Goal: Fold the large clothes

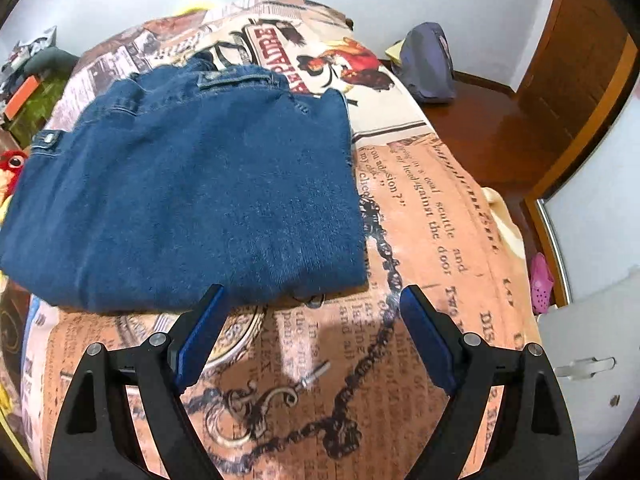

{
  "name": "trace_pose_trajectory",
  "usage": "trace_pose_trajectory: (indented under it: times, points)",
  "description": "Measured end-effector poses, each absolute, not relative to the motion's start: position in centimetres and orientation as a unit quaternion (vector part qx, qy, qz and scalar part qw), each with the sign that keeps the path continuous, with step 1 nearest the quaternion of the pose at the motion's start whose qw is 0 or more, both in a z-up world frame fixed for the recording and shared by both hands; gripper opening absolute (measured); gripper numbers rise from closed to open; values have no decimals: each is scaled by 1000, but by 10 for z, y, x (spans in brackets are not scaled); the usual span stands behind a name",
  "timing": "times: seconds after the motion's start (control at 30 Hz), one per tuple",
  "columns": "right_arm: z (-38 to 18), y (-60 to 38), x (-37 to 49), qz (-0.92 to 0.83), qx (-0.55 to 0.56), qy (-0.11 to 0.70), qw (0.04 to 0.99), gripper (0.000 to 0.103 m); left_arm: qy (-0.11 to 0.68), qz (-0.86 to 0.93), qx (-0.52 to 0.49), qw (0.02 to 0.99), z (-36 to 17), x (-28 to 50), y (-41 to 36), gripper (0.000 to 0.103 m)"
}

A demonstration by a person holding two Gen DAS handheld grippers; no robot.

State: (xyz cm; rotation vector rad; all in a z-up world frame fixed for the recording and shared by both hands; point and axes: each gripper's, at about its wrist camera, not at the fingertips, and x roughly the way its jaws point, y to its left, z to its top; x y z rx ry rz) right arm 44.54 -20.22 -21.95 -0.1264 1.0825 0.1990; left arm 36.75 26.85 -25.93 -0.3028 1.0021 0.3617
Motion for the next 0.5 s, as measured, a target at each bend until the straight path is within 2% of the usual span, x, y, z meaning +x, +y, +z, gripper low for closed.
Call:
trace_pose_trajectory:
  times: [0.13,0.23,0.3,0.47,0.5]
  points:
    - [-207,-202,431,108,-63,494,860,85,454,133,-291,831,-272,337,294,92]
    - [-202,-194,427,122,-65,486,863,85,443,77,-381,808,-288,333,296,88]
    - [-201,-191,424,131,-61,484,863,85,438,44,-427,790,-298,336,292,81]
    - [-198,-180,420,155,-54,479,863,85,428,-6,-492,758,-316,358,277,81]
    - [-199,-176,419,159,-57,479,862,85,426,-19,-497,756,-319,366,273,78]
